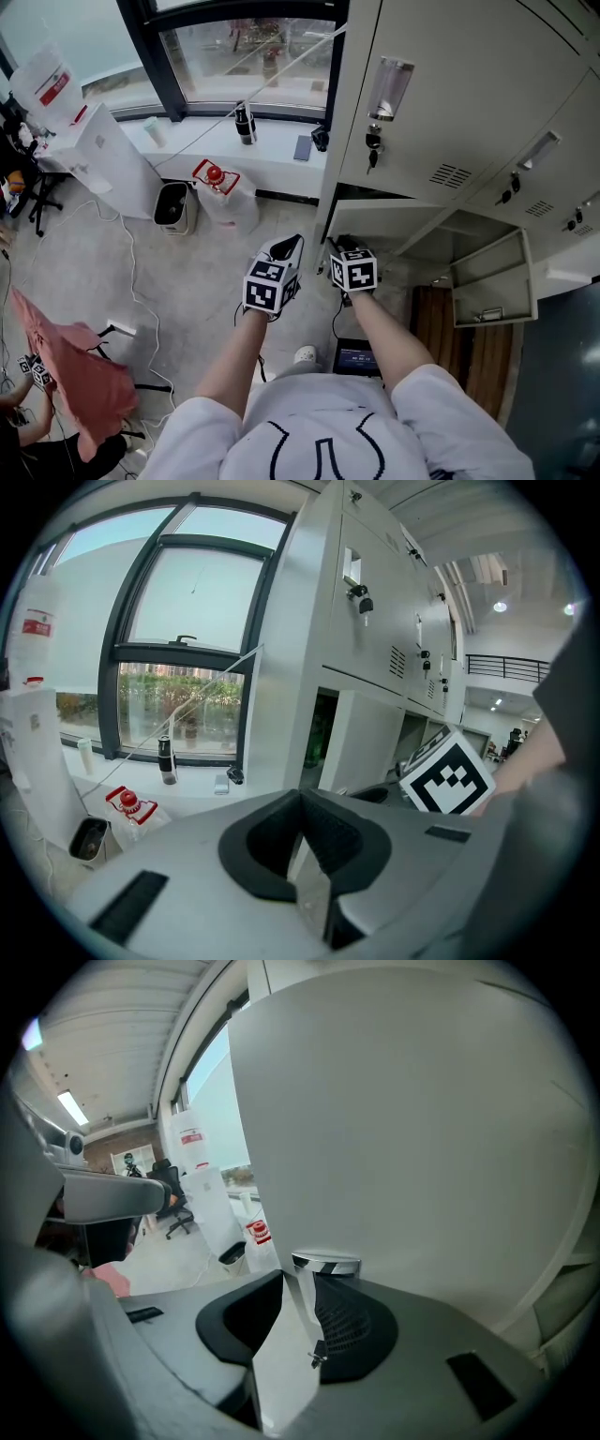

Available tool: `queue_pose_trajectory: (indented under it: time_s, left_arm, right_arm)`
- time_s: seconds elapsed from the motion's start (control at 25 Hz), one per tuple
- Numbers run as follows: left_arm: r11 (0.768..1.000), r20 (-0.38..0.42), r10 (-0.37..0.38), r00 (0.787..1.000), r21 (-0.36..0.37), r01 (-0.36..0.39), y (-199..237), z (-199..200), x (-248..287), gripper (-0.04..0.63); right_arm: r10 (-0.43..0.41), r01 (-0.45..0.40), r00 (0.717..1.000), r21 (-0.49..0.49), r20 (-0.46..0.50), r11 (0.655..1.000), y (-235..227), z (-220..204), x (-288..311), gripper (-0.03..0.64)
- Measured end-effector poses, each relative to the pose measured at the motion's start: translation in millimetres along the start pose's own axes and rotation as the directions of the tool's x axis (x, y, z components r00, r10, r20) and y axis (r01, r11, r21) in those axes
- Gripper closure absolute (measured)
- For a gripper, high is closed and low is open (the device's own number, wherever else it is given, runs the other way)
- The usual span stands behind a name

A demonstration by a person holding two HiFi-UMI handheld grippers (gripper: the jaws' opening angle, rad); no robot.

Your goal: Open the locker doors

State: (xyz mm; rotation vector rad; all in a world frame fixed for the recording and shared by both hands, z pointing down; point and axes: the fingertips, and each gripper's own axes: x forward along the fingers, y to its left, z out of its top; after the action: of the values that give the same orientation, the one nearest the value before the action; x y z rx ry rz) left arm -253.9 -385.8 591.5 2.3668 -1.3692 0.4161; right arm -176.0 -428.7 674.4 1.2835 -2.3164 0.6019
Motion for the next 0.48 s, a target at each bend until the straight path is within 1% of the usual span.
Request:
queue_pose_trajectory:
  time_s: [0.28,0.36,0.48]
  left_arm:
    - [1.000,-0.001,-0.002,1.000,0.006,0.002,-24,-10,-17,0.578]
    - [1.000,0.002,-0.008,1.000,0.009,0.008,-33,-11,-21,0.578]
    - [0.999,-0.001,-0.022,1.000,0.025,0.022,-49,-12,-27,0.578]
  right_arm:
    - [0.014,-0.014,1.000,-0.011,-0.021,1.000,10,-21,-31,0.506]
    - [0.033,-0.033,0.999,-0.003,-0.025,0.999,16,-27,-39,0.486]
    - [0.046,-0.046,0.998,0.021,-0.033,0.999,20,-34,-51,0.476]
